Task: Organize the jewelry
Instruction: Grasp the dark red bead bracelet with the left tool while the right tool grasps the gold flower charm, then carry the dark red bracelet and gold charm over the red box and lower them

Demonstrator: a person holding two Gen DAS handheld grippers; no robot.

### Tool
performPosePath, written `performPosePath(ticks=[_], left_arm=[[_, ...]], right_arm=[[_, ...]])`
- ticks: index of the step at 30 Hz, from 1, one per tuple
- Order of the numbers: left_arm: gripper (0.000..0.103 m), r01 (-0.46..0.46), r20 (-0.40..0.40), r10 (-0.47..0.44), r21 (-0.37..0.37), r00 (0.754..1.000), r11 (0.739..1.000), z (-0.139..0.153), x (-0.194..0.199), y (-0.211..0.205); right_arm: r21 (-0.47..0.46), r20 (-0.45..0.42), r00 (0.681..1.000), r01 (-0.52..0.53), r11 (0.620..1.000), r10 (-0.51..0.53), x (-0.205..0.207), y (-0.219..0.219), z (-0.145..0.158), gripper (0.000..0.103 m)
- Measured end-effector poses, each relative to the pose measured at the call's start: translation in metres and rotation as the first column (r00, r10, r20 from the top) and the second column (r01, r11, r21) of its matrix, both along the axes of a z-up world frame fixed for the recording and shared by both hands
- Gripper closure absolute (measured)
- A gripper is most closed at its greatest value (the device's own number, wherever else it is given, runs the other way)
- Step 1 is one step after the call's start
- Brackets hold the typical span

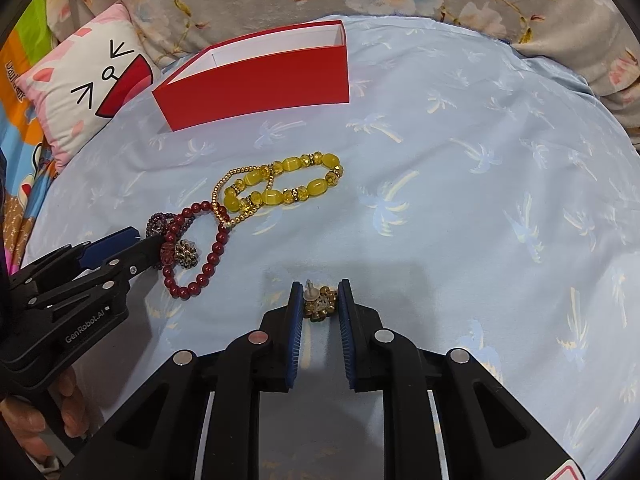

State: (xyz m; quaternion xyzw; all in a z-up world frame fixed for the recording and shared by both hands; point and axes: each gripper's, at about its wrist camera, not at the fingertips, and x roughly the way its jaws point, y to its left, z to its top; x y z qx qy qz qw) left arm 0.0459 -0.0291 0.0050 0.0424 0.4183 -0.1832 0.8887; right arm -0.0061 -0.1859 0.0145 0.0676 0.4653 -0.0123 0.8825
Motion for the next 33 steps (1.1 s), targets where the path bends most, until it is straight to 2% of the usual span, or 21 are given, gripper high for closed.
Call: performPosePath(ticks=[3, 6, 14, 22, 33], left_arm=[[0.077, -0.006, 0.005, 0.006, -0.011, 1.000, 1.000, 0.000, 0.002, 0.002], [0.091, -0.001, -0.016, 0.000, -0.040, 1.000, 0.999, 0.000, 0.003, 0.005], [0.092, -0.013, -0.028, 0.011, -0.064, 1.000, 0.998, 0.008, 0.000, 0.011], [0.092, -0.031, -0.010, 0.030, -0.087, 0.999, 0.996, 0.032, 0.006, 0.016], [0.092, -0.040, 0.037, 0.043, -0.082, 0.998, 0.996, 0.068, 0.033, 0.008]], right_arm=[[-0.004, 0.003, 1.000, -0.003, 1.000, 0.003, 0.000, 0.000, 0.000, 0.087], [-0.001, 0.003, 1.000, -0.002, 1.000, 0.002, 0.000, 0.000, 0.000, 0.087], [0.021, 0.013, 1.000, 0.013, 1.000, -0.013, -0.002, -0.005, 0.005, 0.087], [0.041, 0.049, 0.999, 0.004, 0.999, -0.006, 0.001, -0.008, 0.025, 0.087], [0.049, 0.121, 0.992, -0.034, 0.998, 0.028, 0.032, 0.001, 0.056, 0.087]])
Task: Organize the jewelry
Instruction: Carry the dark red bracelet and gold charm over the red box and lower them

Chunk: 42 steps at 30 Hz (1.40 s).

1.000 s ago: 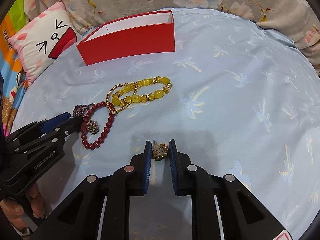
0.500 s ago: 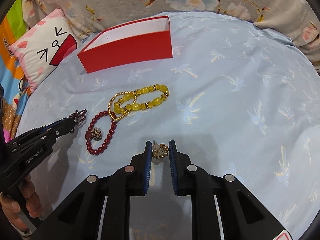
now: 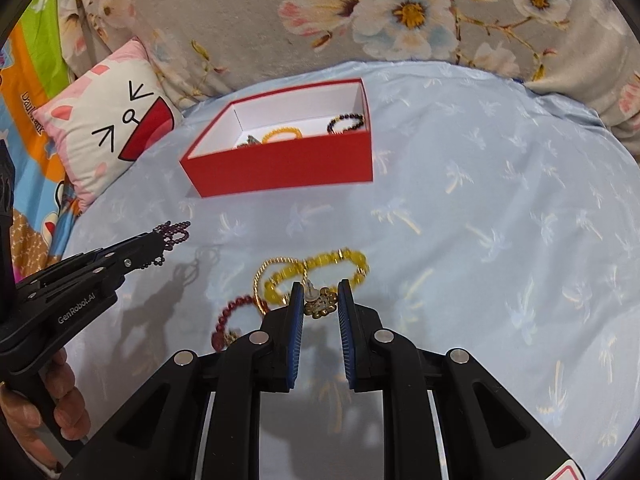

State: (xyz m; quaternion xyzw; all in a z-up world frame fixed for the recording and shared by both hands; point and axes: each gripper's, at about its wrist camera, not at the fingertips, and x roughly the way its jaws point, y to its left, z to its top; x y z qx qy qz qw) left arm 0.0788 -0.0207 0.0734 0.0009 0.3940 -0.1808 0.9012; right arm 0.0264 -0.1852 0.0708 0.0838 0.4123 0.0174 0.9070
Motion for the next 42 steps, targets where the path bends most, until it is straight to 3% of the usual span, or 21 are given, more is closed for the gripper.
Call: performPosePath(ticks=[21, 42], left_arm=[[0.092, -0.004, 0.088, 0.002, 0.020, 0.996, 1.000, 0.034, 0.086, -0.028], [0.092, -0.065, 0.055, 0.062, 0.051, 0.997, 0.997, 0.006, 0.182, -0.026]], right_arm=[[-0.001, 0.111, 0.994, -0.009, 1.000, 0.009, 0.094, -0.004, 0.040, 0.087], [-0.027, 0.077, 0.997, -0.001, 1.000, 0.003, 0.203, 0.001, 0.013, 0.087]])
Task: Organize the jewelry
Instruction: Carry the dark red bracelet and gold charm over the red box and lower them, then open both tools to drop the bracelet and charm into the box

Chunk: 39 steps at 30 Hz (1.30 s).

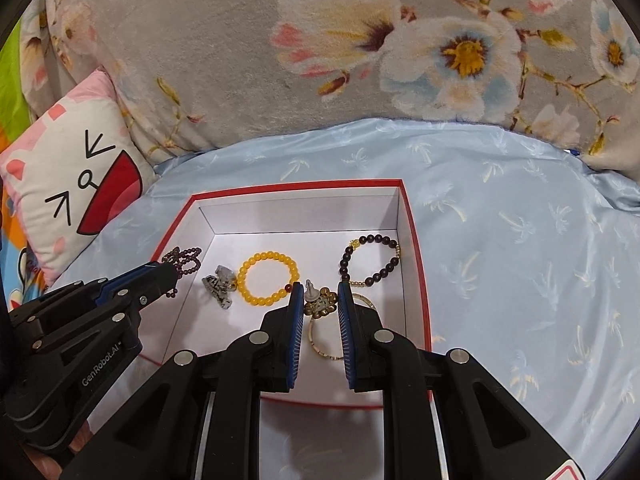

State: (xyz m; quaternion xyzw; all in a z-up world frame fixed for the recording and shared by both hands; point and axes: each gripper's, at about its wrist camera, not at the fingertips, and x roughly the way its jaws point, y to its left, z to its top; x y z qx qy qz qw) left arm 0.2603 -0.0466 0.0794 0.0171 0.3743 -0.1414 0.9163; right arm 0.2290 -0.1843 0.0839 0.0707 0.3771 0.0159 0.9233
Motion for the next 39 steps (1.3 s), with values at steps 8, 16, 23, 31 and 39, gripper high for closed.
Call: performPosePath(ticks=[8, 16, 23, 31, 39], left_arm=[[0.092, -0.008, -0.021, 0.008, 0.003, 1.000, 1.000, -0.012, 0.017, -0.003], [0.092, -0.014, -0.028, 0.014, 0.008, 0.999, 1.000, -0.017, 0.025, -0.005], [0.091, -0.016, -0.014, 0.017, 0.019, 1.000, 1.000, -0.015, 0.024, -0.008], [0.088, -0.023, -0.009, 0.023, 0.014, 1.000, 1.000, -0.008, 0.016, -0.006], [0.087, -0.022, 0.000, 0.022, 0.008, 1.000, 1.000, 0.004, -0.005, -0.003]], right_arm=[[-0.002, -0.024, 1.000, -0.006, 1.000, 0.006, 0.016, 0.001, -0.013, 0.087], [-0.006, -0.029, 1.000, -0.004, 1.000, 0.004, 0.025, 0.004, -0.018, 0.086], [-0.014, -0.014, 1.000, 0.010, 1.000, -0.011, 0.024, 0.002, -0.015, 0.070], [-0.009, 0.004, 1.000, 0.009, 1.000, -0.009, 0.010, 0.003, -0.005, 0.063], [-0.003, 0.011, 1.000, 0.009, 1.000, -0.009, -0.015, 0.005, 0.003, 0.063]])
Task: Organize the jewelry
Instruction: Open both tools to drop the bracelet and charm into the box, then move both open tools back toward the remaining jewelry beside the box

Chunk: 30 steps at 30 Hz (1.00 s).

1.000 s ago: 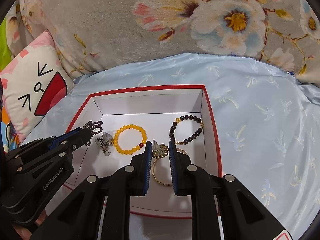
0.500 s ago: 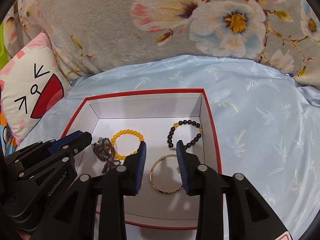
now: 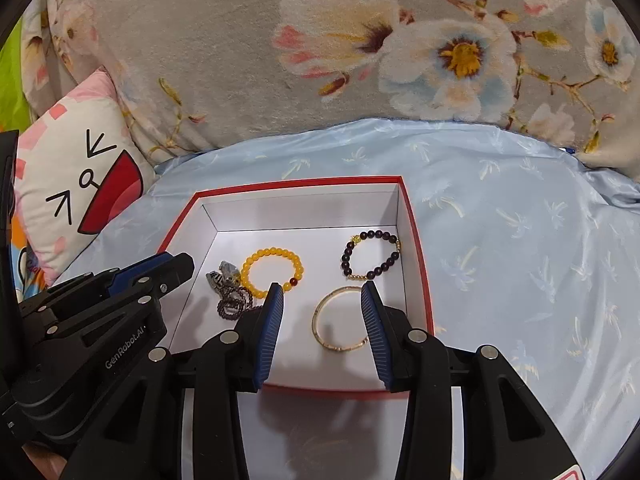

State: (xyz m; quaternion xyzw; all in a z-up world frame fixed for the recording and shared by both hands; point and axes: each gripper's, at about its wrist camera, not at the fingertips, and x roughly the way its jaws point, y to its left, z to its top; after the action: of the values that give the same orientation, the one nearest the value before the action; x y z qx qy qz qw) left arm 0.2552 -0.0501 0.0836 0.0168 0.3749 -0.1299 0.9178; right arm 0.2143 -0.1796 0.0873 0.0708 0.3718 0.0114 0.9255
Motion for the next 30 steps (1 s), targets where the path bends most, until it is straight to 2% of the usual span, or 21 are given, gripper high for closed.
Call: performPosePath(ticks=[11, 22, 30], left_arm=[[0.086, 0.016, 0.020, -0.016, 0.000, 1.000, 1.000, 0.017, -0.041, -0.001], [0.086, 0.039, 0.034, -0.039, 0.003, 0.999, 0.999, 0.029, -0.079, -0.005], [0.086, 0.049, 0.034, -0.049, 0.003, 0.998, 0.999, 0.030, -0.107, -0.002]], right_arm=[[0.005, 0.023, 1.000, 0.009, 1.000, -0.009, -0.047, -0.002, 0.019, 0.063], [0.047, 0.010, 1.000, 0.025, 0.999, -0.025, -0.093, -0.008, 0.024, 0.063], [0.032, 0.021, 1.000, 0.016, 0.999, -0.017, -0.125, -0.003, 0.028, 0.063]])
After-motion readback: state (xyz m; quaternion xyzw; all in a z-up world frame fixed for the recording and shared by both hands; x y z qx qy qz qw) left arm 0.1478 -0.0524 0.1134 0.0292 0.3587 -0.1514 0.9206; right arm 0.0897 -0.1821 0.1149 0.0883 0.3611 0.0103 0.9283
